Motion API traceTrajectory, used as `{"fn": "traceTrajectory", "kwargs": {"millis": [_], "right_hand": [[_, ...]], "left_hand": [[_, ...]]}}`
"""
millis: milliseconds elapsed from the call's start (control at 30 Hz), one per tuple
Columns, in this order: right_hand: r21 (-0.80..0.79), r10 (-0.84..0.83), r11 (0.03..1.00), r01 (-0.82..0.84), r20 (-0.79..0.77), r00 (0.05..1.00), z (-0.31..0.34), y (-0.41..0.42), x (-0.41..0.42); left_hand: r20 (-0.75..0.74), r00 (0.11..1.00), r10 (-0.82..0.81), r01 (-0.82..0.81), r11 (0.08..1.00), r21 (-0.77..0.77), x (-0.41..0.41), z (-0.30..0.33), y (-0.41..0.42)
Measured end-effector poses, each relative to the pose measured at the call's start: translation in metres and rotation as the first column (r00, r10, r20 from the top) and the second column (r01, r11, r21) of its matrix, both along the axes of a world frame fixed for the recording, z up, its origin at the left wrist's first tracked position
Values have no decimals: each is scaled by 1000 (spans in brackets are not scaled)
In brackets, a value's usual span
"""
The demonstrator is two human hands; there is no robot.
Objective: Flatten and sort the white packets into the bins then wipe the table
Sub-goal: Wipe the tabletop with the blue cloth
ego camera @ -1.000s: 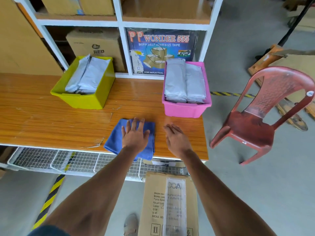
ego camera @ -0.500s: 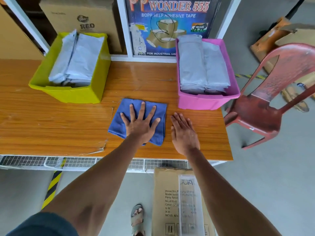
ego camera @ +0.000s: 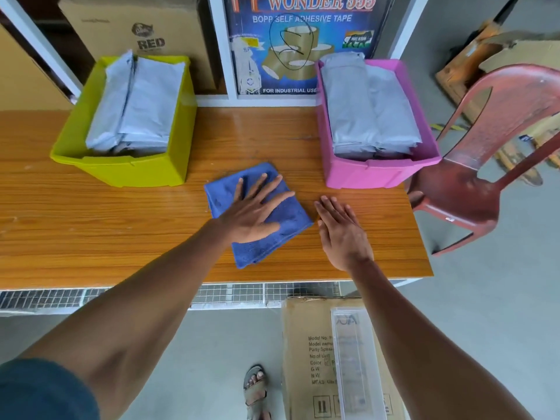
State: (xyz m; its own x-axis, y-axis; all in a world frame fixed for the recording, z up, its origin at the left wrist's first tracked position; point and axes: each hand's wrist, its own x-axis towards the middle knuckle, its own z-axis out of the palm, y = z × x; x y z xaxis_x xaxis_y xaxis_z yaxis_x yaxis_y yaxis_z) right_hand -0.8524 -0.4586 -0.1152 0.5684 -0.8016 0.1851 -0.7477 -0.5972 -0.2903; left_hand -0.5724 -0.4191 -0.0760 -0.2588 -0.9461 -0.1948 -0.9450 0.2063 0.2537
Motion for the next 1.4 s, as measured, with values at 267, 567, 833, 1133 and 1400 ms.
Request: {"fn": "traceTrajectory", "kwargs": {"millis": [267, 567, 833, 1133, 1400], "right_hand": [[41, -153, 987, 154, -16, 988, 3, 8, 4], [115, -407, 904, 411, -56, 912, 11, 19, 26], [84, -563, 818, 569, -91, 822, 5, 10, 37], [78, -638, 753, 654, -155, 754, 8, 6, 41], [56, -669, 729, 682, -153, 728, 4, 6, 43]], "left_hand": [[93, 861, 500, -502, 865, -5, -44, -12, 1], [143, 915, 376, -374, 926, -44, -37, -15, 28], [126, 954, 274, -268, 961, -62, -21, -10, -94], [126, 986, 109, -93, 987, -132, -30, -21, -57], [68, 973, 219, -215, 975, -57, -26, -9, -157]]}}
